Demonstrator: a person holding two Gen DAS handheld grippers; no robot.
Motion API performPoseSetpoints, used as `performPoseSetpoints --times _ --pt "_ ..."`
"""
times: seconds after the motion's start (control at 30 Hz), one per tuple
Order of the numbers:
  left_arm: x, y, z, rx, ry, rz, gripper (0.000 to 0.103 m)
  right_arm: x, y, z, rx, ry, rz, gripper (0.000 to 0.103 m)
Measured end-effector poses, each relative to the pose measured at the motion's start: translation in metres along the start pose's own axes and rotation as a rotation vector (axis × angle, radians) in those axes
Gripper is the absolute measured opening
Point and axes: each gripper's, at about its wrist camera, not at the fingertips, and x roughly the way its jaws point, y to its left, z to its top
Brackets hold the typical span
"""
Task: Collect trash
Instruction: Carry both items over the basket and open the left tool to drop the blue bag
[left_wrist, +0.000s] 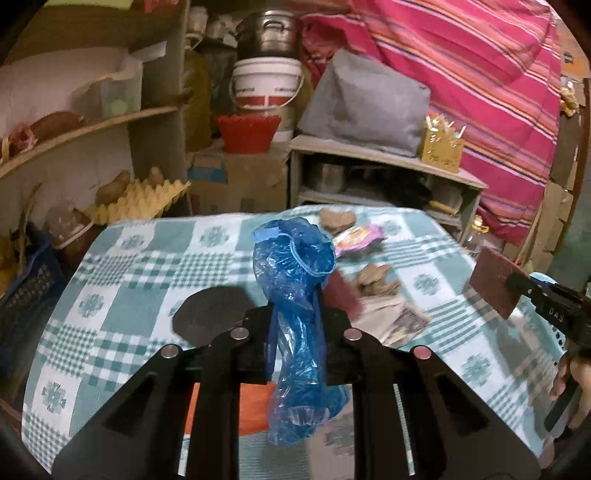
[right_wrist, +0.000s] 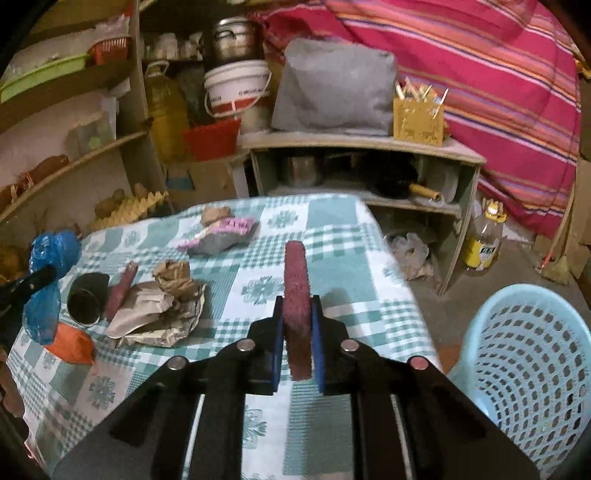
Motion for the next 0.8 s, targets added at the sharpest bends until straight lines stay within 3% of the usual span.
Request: performPoseSetpoints --times 0.3,0.8 --pt "0.003 -0.081 0.001 0.07 -0.01 -0.109 0.015 -0.052 -0.062 -0.001 0.047 -0.064 -0.113 0.014" --pt "0.004 -0.268 -0.02 0.22 0.031 -0.382 0.015 -0.116 -0.198 -0.04 0.146 -0.029 -0.29 0.014"
